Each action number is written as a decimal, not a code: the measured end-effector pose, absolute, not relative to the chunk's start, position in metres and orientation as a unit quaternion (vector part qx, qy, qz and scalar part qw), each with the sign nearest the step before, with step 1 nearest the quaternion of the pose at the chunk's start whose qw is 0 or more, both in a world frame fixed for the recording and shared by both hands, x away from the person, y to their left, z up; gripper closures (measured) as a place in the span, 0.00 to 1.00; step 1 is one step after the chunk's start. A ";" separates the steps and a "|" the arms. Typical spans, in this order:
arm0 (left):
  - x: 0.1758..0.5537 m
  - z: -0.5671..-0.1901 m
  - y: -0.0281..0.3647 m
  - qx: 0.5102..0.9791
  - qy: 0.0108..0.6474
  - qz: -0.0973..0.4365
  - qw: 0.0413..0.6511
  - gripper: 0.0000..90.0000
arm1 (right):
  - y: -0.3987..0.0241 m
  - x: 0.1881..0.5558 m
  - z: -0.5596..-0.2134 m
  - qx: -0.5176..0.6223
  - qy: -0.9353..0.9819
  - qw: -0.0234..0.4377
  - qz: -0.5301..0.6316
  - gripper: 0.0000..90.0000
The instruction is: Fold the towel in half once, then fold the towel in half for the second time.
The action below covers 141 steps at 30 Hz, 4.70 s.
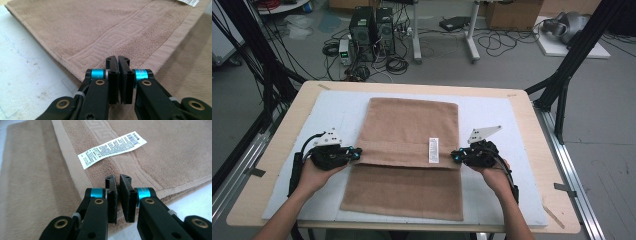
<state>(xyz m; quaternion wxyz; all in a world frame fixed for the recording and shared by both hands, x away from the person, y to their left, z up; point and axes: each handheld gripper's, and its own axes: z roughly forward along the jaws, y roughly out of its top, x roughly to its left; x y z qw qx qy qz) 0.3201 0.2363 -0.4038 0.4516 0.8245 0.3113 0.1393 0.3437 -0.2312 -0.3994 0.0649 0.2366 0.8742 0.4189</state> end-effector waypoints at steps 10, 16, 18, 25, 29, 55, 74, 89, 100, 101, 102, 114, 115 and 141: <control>0.284 -0.391 0.237 0.828 0.296 0.138 0.456 0.96 | -0.237 0.313 -0.388 0.204 0.877 0.057 0.431 0.94; 0.241 -0.383 0.241 0.830 0.276 0.129 0.466 0.96 | -0.240 0.281 -0.376 0.173 0.881 0.050 0.437 0.94; 0.225 -0.382 0.243 0.836 0.265 0.117 0.466 0.93 | -0.242 0.272 -0.372 0.154 0.879 0.035 0.450 0.89; 0.227 -0.396 0.246 0.844 0.272 0.131 0.444 0.66 | -0.244 0.275 -0.383 0.165 0.874 0.010 0.458 0.73; 0.236 -0.406 0.243 0.841 0.270 0.131 0.451 0.65 | -0.239 0.283 -0.395 0.174 0.879 0.012 0.443 0.70; 0.247 -0.444 0.239 0.855 0.287 0.102 0.419 0.85 | -0.212 0.279 -0.440 0.136 0.910 -0.037 0.390 0.85; 0.264 -0.420 0.243 0.820 0.310 0.125 0.464 0.57 | -0.226 0.301 -0.417 0.210 0.869 0.013 0.448 0.43; 0.271 -0.403 0.245 0.808 0.316 0.145 0.475 0.40 | -0.223 0.317 -0.386 0.232 0.849 0.048 0.472 0.25; 0.272 -0.397 0.245 0.806 0.315 0.147 0.480 0.39 | -0.215 0.319 -0.374 0.217 0.857 0.060 0.464 0.24; 0.272 -0.396 0.245 0.806 0.316 0.148 0.479 0.38 | -0.215 0.319 -0.375 0.218 0.857 0.058 0.464 0.24; 0.272 -0.396 0.245 0.806 0.317 0.148 0.478 0.38 | -0.215 0.319 -0.374 0.221 0.858 0.056 0.461 0.24; 0.278 -0.391 0.246 0.808 0.313 0.150 0.475 0.38 | -0.215 0.323 -0.375 0.218 0.857 0.060 0.463 0.24; 0.279 -0.392 0.246 0.808 0.314 0.149 0.475 0.38 | -0.215 0.323 -0.375 0.218 0.857 0.060 0.463 0.24; 0.342 -0.362 0.239 0.811 0.315 0.168 0.463 0.40 | -0.235 0.376 -0.361 0.262 0.858 0.088 0.433 0.27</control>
